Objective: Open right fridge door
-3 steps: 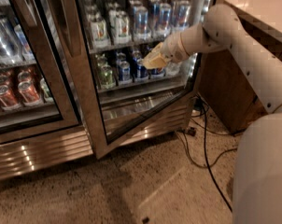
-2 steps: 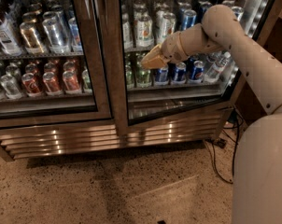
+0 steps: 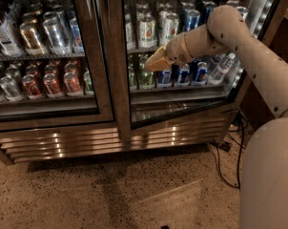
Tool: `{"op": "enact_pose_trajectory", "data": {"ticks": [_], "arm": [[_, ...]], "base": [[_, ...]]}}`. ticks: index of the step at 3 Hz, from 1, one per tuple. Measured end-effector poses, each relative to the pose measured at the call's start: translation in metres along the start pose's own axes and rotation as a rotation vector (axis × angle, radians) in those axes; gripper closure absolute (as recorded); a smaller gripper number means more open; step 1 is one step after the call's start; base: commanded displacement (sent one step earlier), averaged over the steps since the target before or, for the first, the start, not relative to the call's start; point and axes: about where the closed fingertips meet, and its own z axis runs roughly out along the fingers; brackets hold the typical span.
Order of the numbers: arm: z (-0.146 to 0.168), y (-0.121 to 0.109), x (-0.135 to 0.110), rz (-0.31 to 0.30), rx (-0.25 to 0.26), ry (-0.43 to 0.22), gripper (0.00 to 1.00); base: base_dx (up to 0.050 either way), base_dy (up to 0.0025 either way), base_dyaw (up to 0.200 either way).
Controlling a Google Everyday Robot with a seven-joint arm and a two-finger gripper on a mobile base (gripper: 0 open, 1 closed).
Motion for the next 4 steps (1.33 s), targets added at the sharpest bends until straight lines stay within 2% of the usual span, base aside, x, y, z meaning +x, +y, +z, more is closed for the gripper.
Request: {"op": "enact_pose_trajectory", "data": {"ticks": [4], "arm": [[0.023,-0.016,0.002,-0.022,0.008,0.002,1.0]], "base": [[0.0,0.0,0.0]]}}
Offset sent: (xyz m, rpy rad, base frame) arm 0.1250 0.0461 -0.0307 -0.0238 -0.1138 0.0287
